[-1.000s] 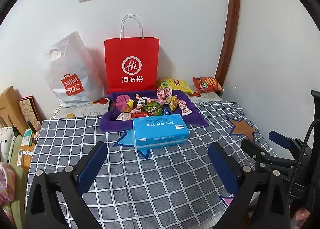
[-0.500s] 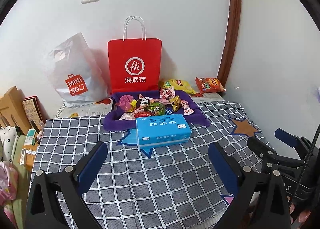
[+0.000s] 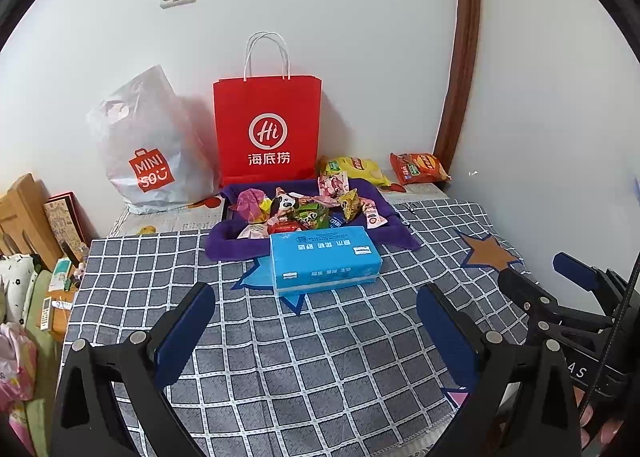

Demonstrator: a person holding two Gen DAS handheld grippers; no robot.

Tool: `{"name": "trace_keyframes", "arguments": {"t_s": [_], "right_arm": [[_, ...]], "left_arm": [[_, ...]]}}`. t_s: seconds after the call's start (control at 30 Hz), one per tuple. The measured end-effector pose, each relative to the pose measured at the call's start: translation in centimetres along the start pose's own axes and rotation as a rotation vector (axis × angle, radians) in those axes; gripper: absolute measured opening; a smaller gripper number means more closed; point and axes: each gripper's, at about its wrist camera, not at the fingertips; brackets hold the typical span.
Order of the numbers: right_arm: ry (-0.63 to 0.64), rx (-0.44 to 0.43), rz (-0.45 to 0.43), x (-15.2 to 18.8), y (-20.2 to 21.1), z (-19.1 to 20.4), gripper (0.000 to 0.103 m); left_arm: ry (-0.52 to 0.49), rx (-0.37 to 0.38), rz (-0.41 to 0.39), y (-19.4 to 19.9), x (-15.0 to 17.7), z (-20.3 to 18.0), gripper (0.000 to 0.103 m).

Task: Organize snacks

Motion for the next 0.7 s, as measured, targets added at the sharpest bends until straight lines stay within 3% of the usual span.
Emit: {"name": "trace_keyframes", "arguments": {"t_s": [0.7], "right_arm": [[0.023, 0.003, -0.010, -0.28, 0.16, 0.47, 0.089]], "left_arm": [[0.017, -0.004, 0.006, -0.17, -0.17, 0.89, 0.102]]}}
Point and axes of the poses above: each gripper's, at about its wrist camera, not at the fingertips, and y roughly against the way its jaws point, z to its left, x to its underside, and after that the axes turned 11 degrees about y, right-handed
